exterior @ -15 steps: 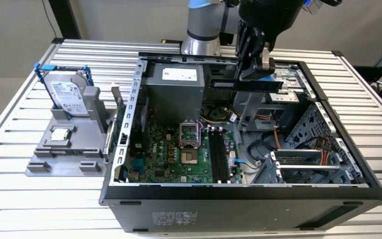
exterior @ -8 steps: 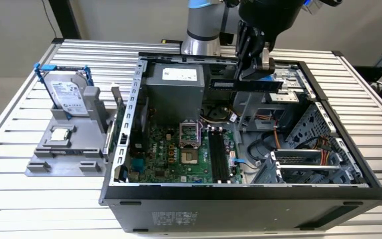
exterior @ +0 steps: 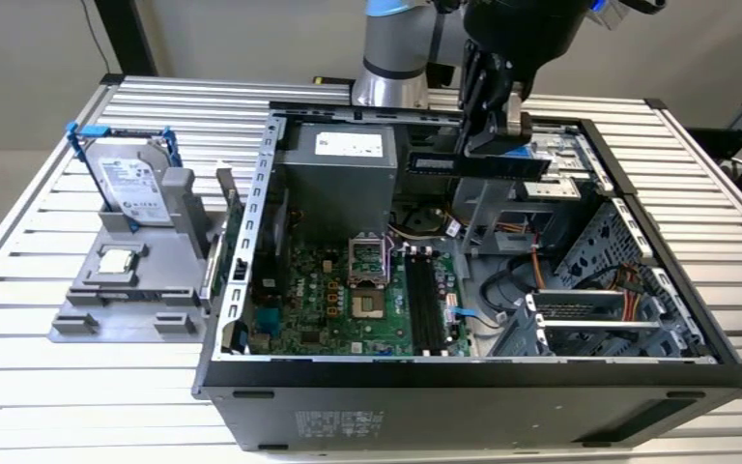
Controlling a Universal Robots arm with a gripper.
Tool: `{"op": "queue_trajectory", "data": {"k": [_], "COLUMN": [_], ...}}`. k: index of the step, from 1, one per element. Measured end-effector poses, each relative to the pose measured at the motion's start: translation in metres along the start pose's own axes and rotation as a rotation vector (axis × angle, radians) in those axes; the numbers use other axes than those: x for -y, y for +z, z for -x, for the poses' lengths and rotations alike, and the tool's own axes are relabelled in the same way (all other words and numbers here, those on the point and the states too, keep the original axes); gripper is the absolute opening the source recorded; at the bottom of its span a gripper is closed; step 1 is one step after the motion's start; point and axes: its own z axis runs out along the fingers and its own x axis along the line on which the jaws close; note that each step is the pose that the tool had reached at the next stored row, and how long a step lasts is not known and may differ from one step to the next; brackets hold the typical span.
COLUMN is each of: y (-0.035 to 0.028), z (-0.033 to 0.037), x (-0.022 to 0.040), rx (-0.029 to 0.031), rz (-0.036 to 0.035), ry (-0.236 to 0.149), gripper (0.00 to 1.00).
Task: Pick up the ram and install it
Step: 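Pick up the ram and move it above insertion slot, then insert the ram into the slot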
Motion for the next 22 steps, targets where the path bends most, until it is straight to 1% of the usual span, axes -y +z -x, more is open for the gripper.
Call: {"op": "queue_trajectory", "data": {"k": [12, 22], "y": [0.0, 0.0], "z": [0.0, 0.0], "x": [0.0, 0.0], "rx": [0.0044, 0.0074], "rz": [-0.0083, -0.0141], "ry": [0.143, 0.244], "gripper": [0.0, 0.0]}}
